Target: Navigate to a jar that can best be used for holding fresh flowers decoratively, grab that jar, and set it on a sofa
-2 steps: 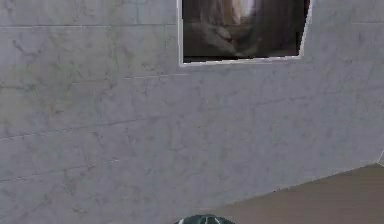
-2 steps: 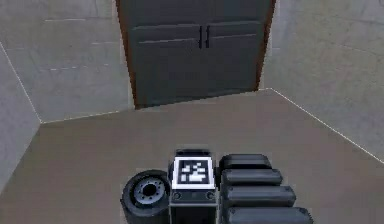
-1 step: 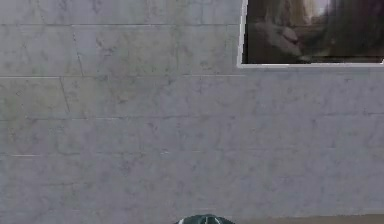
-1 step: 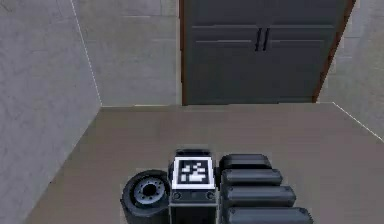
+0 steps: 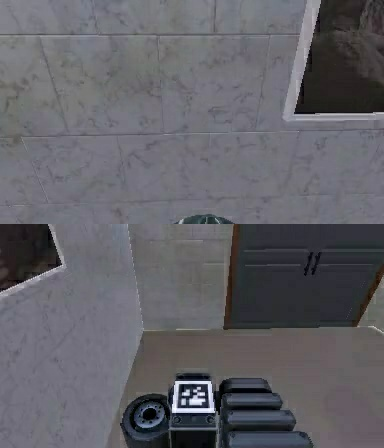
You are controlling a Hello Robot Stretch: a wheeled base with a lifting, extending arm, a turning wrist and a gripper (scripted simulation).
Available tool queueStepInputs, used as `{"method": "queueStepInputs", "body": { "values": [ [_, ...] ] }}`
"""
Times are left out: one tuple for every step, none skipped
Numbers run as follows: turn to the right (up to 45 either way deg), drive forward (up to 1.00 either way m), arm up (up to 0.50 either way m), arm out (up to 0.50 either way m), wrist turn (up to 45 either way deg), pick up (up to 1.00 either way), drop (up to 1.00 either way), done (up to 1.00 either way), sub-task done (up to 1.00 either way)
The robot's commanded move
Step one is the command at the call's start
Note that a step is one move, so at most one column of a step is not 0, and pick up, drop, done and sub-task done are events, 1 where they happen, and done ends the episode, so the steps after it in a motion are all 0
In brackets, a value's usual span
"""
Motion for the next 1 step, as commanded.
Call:
{"method": "queueStepInputs", "body": {
  "values": [
    [-45.0, 0.00, 0.00, 0.00, 0.0, 0.00, 0.00, 0.00, 0.00]
  ]
}}
